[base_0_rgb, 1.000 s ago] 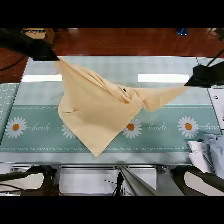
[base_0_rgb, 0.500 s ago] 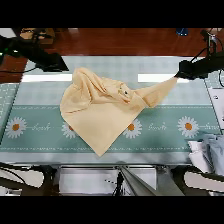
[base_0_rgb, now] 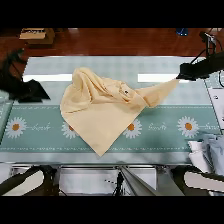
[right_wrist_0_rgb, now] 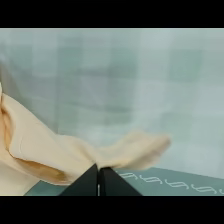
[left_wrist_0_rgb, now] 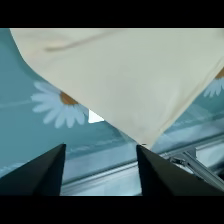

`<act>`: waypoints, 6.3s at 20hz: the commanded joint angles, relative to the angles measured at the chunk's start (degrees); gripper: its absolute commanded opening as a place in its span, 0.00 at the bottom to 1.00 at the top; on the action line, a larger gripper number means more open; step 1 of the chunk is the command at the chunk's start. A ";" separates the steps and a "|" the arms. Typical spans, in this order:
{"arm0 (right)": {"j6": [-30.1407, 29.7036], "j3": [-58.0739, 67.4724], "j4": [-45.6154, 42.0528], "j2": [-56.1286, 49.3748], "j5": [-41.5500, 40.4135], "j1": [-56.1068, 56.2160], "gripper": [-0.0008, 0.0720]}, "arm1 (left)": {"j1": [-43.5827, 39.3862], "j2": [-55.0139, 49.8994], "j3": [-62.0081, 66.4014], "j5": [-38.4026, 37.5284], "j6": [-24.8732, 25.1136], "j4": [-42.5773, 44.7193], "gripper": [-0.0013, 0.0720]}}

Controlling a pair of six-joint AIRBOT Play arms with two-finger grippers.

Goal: Fold the shirts.

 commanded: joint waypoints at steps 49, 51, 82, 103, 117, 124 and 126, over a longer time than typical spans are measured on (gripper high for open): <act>8.66 1.44 -6.67 49.46 -27.80 -0.04 0.05 | 7.04 38.42 29.07 32.85 8.90 -19.82 0.04; 10.45 4.11 -9.94 51.91 -28.48 -0.04 0.05 | 7.04 38.45 33.31 32.61 8.87 -19.82 0.04; 12.96 18.69 -14.62 -8.11 -22.18 11.39 0.05 | 5.73 15.28 -21.05 49.75 12.15 -20.28 0.04; 3.23 17.18 -13.77 -4.42 5.86 -10.36 0.69 | 31.23 0.24 -19.12 5.73 2.89 0.98 0.70; -0.17 0.57 -8.00 -4.44 -0.74 -14.21 0.69 | 28.96 -0.74 -36.11 15.67 3.98 0.76 0.82; -0.13 0.59 -8.00 -4.42 1.01 -14.21 0.69 | 17.66 -5.55 -36.09 22.56 3.85 -2.99 0.82; -0.15 0.59 -8.07 -4.42 1.95 -14.21 0.69 | 13.94 -8.35 -36.09 24.87 3.32 -5.46 0.82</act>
